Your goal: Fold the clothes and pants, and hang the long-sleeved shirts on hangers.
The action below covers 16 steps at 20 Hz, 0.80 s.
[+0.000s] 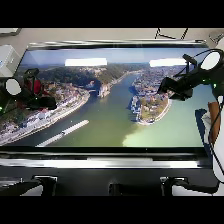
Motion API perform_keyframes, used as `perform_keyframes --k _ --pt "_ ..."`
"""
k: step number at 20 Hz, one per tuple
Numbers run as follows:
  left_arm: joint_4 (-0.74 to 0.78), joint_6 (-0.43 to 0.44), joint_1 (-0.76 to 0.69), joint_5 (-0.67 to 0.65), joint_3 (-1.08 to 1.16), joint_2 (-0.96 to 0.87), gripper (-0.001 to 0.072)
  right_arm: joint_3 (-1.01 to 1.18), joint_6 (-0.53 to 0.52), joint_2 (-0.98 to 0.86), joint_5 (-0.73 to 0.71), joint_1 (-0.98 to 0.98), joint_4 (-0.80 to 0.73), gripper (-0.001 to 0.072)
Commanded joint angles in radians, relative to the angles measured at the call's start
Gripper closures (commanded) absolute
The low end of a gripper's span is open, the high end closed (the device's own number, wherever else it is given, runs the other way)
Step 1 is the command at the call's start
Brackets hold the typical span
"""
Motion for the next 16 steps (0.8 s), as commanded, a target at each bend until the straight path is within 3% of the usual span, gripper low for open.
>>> perform_keyframes --k 1,13,16 --pt "0.000 0.000 0.000 0.000 0.000 0.001 0.0004 0.001 0.001 -0.001 0.000 0.001 0.000 0.0011" --pt "0.000 0.000 0.000 0.000 0.000 0.001 0.0004 0.001 0.005 -0.001 -0.004 0.001 0.001 0.0013" --pt "-0.011 -0.050 -0.002 0.058 0.000 0.000 0.0004 0.001 0.006 -0.001 -0.118 0.001 0.002 0.0013"
